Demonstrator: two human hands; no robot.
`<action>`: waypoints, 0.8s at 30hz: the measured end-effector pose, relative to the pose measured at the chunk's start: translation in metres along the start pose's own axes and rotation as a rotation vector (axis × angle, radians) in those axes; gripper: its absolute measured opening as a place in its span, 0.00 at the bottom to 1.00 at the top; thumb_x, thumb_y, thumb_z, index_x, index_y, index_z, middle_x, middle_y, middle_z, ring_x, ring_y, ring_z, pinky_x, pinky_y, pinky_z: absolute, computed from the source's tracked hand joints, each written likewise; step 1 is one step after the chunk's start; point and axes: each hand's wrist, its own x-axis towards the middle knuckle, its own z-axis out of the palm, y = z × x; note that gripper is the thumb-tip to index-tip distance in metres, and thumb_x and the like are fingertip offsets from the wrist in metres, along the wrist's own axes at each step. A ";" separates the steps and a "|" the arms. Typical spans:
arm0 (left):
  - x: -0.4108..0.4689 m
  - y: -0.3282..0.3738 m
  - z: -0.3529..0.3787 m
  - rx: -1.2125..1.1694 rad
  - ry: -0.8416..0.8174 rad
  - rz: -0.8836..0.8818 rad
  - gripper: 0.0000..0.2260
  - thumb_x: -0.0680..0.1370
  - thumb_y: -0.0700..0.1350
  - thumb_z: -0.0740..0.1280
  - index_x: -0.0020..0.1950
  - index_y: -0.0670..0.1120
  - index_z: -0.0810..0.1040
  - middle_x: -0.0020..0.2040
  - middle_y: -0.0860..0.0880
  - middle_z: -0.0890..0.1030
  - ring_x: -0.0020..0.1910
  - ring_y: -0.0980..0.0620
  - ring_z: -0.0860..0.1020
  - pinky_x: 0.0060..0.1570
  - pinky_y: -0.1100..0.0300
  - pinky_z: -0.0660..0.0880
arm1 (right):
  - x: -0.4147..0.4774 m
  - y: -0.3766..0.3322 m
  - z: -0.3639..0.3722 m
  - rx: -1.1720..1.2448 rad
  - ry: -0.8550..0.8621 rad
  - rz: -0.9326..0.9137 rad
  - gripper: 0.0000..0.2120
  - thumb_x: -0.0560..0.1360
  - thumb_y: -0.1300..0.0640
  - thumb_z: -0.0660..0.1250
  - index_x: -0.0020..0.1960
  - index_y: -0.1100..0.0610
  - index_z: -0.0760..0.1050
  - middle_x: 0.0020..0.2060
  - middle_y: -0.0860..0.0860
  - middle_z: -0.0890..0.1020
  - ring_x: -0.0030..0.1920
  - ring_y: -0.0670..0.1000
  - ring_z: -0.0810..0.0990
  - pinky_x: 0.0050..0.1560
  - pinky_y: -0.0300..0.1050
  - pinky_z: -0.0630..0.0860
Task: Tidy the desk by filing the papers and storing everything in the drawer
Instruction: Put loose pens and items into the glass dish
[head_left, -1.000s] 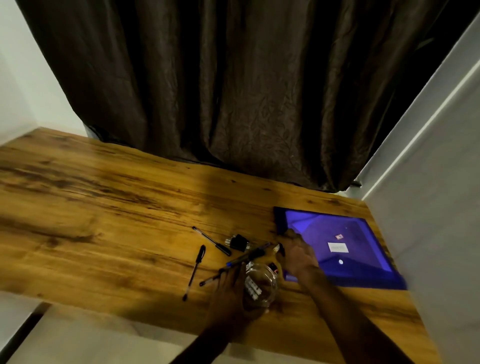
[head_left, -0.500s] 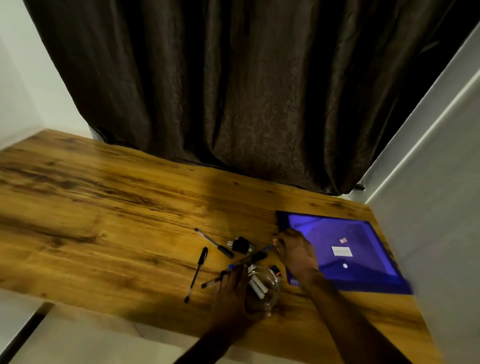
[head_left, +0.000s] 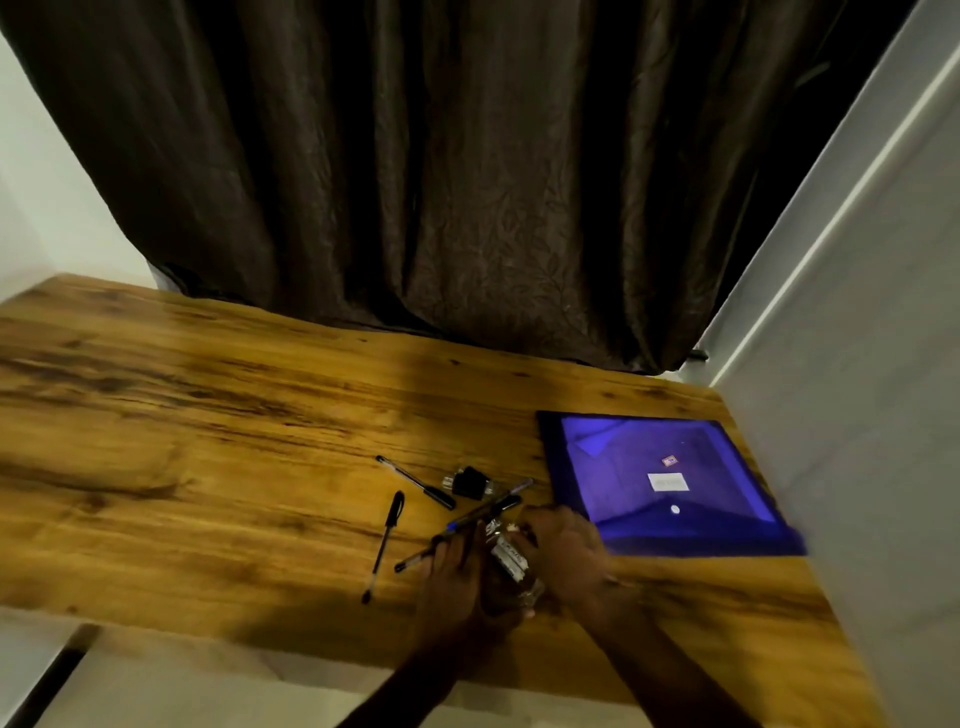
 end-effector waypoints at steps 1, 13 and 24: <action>0.000 0.000 0.001 -0.009 -0.009 -0.007 0.52 0.61 0.76 0.64 0.78 0.56 0.50 0.76 0.53 0.59 0.72 0.51 0.60 0.72 0.50 0.62 | 0.000 -0.002 -0.001 -0.047 -0.017 0.003 0.14 0.79 0.41 0.59 0.60 0.46 0.75 0.57 0.51 0.80 0.58 0.54 0.78 0.57 0.46 0.73; -0.002 0.004 -0.003 0.009 -0.024 -0.015 0.52 0.64 0.74 0.65 0.80 0.51 0.50 0.78 0.48 0.58 0.76 0.45 0.57 0.74 0.49 0.57 | 0.000 -0.005 0.005 -0.061 -0.083 0.041 0.17 0.81 0.44 0.57 0.64 0.49 0.73 0.62 0.54 0.76 0.62 0.55 0.75 0.63 0.47 0.71; 0.001 -0.001 0.001 0.019 -0.085 -0.061 0.53 0.63 0.77 0.62 0.80 0.54 0.46 0.79 0.51 0.53 0.77 0.46 0.54 0.75 0.45 0.56 | -0.002 0.017 -0.001 0.308 0.146 0.111 0.05 0.75 0.50 0.69 0.49 0.48 0.82 0.42 0.45 0.85 0.41 0.45 0.82 0.45 0.44 0.81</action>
